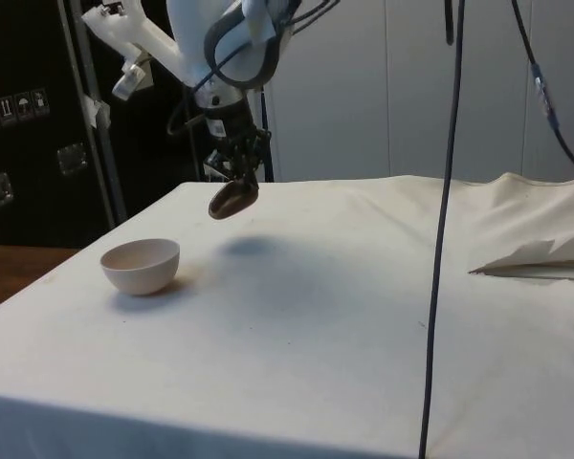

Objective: Pour the coffee beans from the cup into the bowl.

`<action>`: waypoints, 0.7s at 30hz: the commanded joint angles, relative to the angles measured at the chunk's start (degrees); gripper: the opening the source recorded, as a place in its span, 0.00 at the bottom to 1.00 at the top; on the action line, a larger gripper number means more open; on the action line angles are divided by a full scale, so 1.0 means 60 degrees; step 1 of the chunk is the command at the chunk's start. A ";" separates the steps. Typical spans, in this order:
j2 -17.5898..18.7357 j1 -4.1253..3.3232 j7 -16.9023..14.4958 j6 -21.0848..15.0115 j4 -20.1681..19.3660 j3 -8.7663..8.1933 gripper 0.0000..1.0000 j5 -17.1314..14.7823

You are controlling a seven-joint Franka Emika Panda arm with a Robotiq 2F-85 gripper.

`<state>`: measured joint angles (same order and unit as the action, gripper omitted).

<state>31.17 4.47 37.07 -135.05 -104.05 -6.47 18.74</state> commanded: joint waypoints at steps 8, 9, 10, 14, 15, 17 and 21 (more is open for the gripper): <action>0.0124 0.0105 -0.1041 -0.0420 -0.0038 0.0048 0.00 -0.0936; 0.0143 0.0105 -0.1155 -0.0439 -0.0038 0.0038 0.00 -0.1031; 0.0134 0.0000 -0.1041 -0.0286 0.0000 -0.0086 0.00 -0.0936; 0.0229 0.0115 -0.1700 -0.0554 -0.0038 0.0000 0.00 -0.1499; 0.0267 0.0124 -0.1814 -0.0583 -0.0048 -0.0019 0.00 -0.1585; 0.0372 0.0115 -0.2129 -0.0678 -0.0067 -0.0095 0.00 -0.1805; 0.0506 0.0095 -0.2426 -0.0859 -0.0095 -0.0181 0.00 -0.1967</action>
<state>34.26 4.47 22.92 -139.40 -104.34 -8.19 7.16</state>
